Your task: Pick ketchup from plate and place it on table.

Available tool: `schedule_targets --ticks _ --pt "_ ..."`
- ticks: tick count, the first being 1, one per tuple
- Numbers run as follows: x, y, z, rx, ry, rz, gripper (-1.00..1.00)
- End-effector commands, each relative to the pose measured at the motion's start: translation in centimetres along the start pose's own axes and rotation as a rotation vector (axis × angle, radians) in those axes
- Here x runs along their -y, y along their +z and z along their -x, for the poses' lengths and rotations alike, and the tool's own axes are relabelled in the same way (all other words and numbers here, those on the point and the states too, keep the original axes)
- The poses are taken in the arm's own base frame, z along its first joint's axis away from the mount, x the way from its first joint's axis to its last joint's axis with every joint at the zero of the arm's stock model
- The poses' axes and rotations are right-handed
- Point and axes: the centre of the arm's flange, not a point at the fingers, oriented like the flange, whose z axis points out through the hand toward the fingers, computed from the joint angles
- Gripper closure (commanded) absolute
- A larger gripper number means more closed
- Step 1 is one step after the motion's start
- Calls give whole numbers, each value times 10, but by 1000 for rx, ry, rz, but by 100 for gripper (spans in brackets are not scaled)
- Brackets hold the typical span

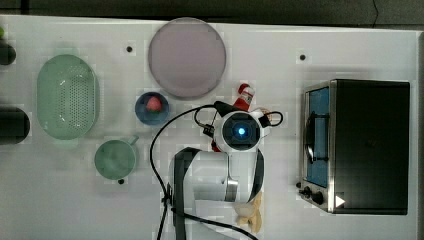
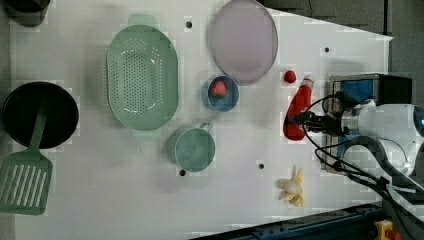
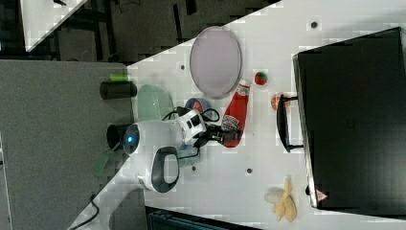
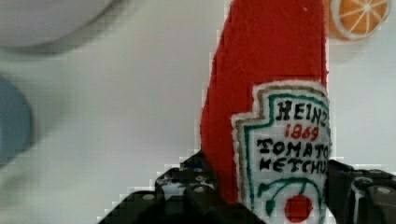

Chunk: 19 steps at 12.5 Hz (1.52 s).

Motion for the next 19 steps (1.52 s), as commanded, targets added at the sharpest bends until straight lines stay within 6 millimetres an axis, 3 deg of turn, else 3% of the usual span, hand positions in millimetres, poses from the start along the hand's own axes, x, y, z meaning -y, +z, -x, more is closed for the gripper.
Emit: schedule_targets --ticks 1,2,4,6,11,15,19 --pt "-1 -24 -5 -57 41 -16 -72" --pt "0 -30 -5 -69 39 -19 -95" --pt "2 -49 -5 -98 36 -26 -100" --pt "5 -80 -5 -144 78 -41 -100" --pt "24 -183 3 -109 364 -38 -100" --pt "33 -274 -9 -144 359 -54 -100" --pt "28 -335 -4 -83 375 -22 -100"
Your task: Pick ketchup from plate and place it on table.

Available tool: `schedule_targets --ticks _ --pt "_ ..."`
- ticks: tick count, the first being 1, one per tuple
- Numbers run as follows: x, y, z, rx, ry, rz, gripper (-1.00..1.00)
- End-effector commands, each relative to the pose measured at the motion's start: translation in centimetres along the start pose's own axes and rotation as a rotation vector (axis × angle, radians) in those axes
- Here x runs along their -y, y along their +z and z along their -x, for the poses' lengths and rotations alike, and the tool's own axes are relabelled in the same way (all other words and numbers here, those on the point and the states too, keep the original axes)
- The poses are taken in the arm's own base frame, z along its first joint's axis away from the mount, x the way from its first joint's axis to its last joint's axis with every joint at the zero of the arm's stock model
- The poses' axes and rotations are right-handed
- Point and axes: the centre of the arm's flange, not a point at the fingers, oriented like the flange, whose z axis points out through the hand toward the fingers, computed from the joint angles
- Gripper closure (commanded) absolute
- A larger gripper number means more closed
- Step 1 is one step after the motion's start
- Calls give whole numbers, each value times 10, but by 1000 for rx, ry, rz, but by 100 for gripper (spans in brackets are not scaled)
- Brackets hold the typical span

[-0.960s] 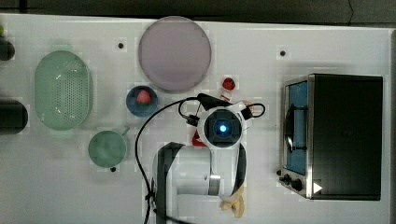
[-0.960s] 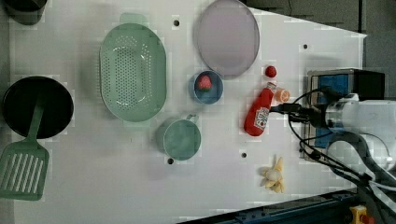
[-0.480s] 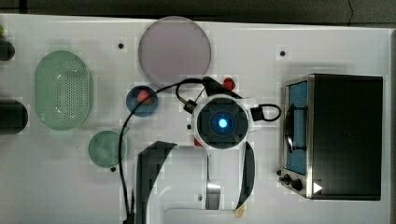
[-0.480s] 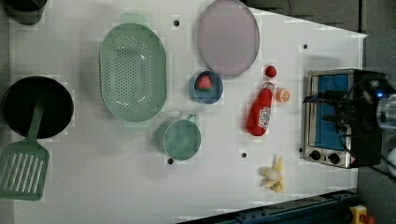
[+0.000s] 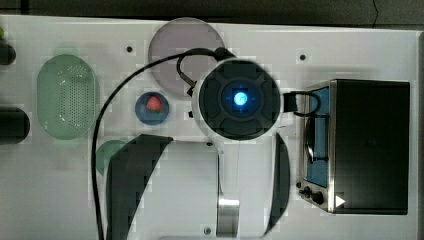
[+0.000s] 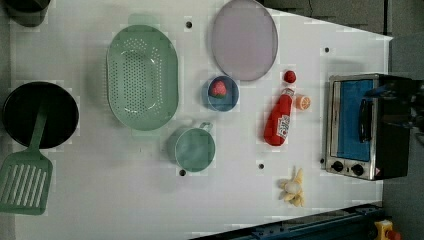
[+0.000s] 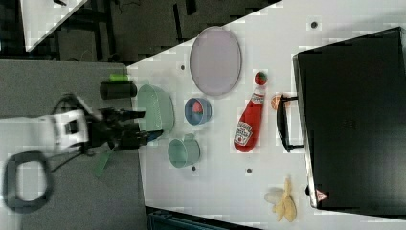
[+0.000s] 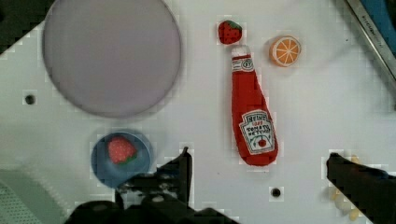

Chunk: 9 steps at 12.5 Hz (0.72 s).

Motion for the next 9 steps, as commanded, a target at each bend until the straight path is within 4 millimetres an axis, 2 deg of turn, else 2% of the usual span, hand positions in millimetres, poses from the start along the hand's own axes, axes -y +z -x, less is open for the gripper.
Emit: schedule_targets --ticks 1,3,9 --pt "-12 -45 -2 4 68 6 -100" --pt "-16 -61 2 36 69 30 -100" --pt "-19 -59 6 78 70 61 -100"
